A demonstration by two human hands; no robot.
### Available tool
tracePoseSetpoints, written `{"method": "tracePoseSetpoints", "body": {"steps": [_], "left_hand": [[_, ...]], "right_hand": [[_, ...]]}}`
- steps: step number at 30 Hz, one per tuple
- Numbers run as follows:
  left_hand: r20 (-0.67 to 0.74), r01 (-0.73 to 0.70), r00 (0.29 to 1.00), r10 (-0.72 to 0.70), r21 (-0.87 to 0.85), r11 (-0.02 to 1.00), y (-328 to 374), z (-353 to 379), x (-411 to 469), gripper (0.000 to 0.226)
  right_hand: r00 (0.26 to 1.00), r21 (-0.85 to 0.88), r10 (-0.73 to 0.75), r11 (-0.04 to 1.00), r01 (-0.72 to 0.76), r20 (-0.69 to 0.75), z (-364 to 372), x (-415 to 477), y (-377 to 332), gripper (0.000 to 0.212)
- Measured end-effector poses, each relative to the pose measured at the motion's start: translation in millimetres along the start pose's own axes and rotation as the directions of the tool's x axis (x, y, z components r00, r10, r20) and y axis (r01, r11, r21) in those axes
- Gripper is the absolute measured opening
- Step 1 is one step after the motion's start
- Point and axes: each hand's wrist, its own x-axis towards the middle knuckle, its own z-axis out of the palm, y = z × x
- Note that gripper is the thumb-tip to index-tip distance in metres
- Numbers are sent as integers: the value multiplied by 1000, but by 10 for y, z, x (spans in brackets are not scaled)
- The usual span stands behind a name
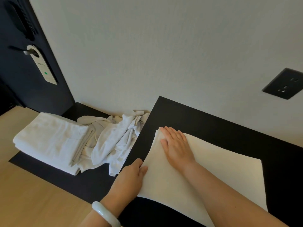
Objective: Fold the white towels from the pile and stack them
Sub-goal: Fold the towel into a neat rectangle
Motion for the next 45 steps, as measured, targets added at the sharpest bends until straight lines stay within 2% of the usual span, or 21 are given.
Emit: {"method": "tracePoseSetpoints", "body": {"steps": [3,5,6,8,9,10,13,16,19,22,25,28,29,31,33,35,37,39,40,42,45], "left_hand": [[-77,-13,997,18,65,998,39,39,-4,27],[-190,-27,979,70,219,975,117,65,-11,18],[-249,-55,958,140,319,946,174,88,-4,12],[-309,-175,888,340,458,872,312,185,75,33],[-299,-253,848,438,498,830,375,250,140,47],[-241,-306,844,478,516,800,420,309,212,55],[-63,-282,931,359,499,819,374,441,400,58],[-58,-272,930,364,559,784,254,511,466,57],[-79,-260,930,359,550,794,240,526,480,57],[-88,-270,927,364,517,812,241,536,477,58],[-76,-252,939,337,516,819,274,512,440,59],[-78,-155,956,284,689,708,469,552,423,63],[-58,-170,948,312,736,655,607,621,413,64],[50,-339,887,459,746,574,956,877,382,65],[192,-554,773,604,668,497,1313,1225,355,60],[315,-708,656,686,570,416,1622,1560,389,55],[399,-778,590,702,512,364,1831,1812,464,54],[442,-792,580,684,504,346,1887,1986,547,55],[438,-784,584,683,525,332,1867,2048,575,55],[403,-757,598,693,567,324,1797,2116,592,57],[376,-751,607,700,558,352,1756,2147,581,58]], "right_hand": [[1000,-2,19,1000,-19,-4,14,6,-4,50],[1000,-8,24,1000,-24,-6,24,13,-13,51],[1000,-13,26,1000,-26,-3,26,15,-17,51],[1000,-23,30,999,-30,4,34,11,-22,52],[1000,-33,28,999,-28,11,34,6,-18,52],[1000,-41,22,999,-22,17,30,4,-14,53],[1000,16,16,1000,-16,-4,-2,0,-14,51],[1000,50,6,999,-5,-22,-37,-31,-22,50],[1000,-7,28,1000,-28,-3,-78,-224,92,52],[991,-85,131,988,-130,16,-157,-678,458,56],[952,-115,306,946,-302,20,-266,-1331,944,58],[890,-135,456,881,-454,-19,-363,-1808,1188,60],[880,-150,473,869,-472,-29,-371,-1871,1193,61],[872,-136,487,862,-489,-45,-368,-1887,1163,62],[875,-62,480,873,-484,-62,-369,-1859,1144,61],[865,110,496,866,-488,-68,-390,-1885,1166,63],[776,355,623,751,-558,-99,-402,-2022,1245,64],[620,501,781,568,-652,-79,-413,-2238,1327,59],[568,513,822,509,-691,-50,-408,-2348,1343,51],[511,513,859,432,-742,16,-379,-2516,1307,28],[444,548,889,317,-774,114,-351,-2596,1209,29]]}}
